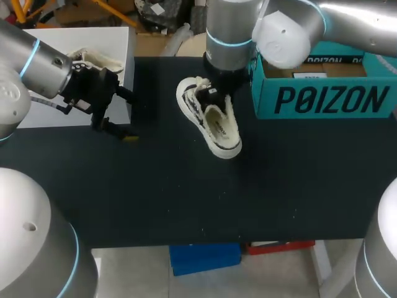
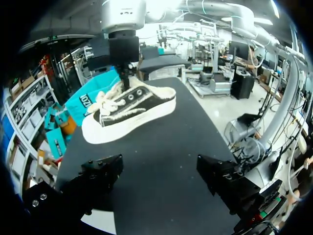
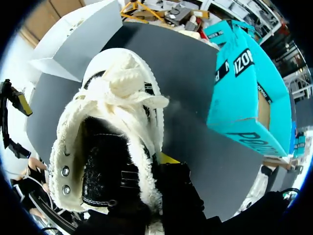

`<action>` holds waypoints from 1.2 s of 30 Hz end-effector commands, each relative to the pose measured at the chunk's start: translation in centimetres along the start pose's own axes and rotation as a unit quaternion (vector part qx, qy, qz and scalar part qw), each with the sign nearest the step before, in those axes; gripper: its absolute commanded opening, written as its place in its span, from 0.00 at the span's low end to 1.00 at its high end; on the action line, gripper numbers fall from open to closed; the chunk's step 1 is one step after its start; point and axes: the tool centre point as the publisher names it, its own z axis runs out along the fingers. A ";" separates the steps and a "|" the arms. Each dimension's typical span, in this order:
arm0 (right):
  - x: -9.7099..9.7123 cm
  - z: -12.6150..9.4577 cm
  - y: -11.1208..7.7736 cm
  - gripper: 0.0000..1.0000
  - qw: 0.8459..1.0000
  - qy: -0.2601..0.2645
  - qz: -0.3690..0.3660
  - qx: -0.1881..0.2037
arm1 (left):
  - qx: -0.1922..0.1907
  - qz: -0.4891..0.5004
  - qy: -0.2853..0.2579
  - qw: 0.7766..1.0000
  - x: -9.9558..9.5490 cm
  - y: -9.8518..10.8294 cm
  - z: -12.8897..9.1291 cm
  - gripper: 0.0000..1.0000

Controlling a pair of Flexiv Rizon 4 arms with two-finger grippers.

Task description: Take the shoe out of the shoebox, open the shoe tongue, remove and reinsert the insole, then place the shoe into the shoebox

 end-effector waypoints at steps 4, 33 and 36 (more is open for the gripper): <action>-3.1 -15.1 0.2 0.00 0.877 -0.033 -0.476 0.052 | -0.001 0.000 0.000 1.000 0.0 0.1 0.1 1.00; -10.1 -13.5 0.0 0.00 0.884 -0.043 -0.461 0.067 | -0.001 0.000 0.000 1.000 0.0 0.1 0.1 1.00; -12.5 -13.0 0.3 0.00 0.883 -0.053 -0.461 0.063 | -0.001 0.000 0.000 1.000 0.0 0.1 0.1 1.00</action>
